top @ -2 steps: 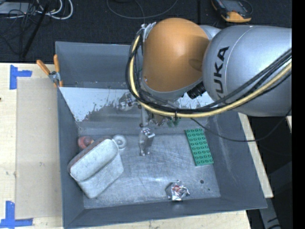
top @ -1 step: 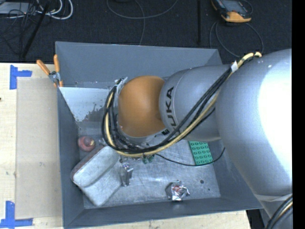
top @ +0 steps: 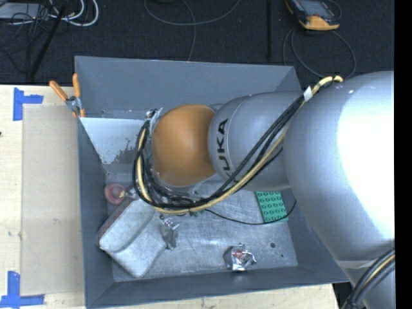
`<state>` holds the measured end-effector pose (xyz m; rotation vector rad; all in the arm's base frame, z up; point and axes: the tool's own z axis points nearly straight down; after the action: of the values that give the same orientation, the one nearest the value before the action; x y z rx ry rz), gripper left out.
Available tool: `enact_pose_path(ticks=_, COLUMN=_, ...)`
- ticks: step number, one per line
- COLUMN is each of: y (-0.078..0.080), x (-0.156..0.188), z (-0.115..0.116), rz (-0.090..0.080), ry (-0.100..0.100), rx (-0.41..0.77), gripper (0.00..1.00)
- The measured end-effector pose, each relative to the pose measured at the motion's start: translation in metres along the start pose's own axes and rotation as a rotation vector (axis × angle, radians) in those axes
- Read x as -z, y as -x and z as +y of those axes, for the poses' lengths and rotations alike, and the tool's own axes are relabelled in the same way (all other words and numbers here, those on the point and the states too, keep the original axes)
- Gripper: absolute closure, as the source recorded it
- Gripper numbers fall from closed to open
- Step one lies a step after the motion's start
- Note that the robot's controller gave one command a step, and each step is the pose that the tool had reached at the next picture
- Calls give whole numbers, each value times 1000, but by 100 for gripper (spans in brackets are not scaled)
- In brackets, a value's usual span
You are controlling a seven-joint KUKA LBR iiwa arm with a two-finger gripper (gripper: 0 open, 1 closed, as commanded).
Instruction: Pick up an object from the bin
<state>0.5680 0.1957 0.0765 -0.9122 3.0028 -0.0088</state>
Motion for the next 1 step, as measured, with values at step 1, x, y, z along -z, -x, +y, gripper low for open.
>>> enact_pose_path(ticks=1, y=0, x=0, z=0, rz=1, ry=1, rx=-3, gripper=100)
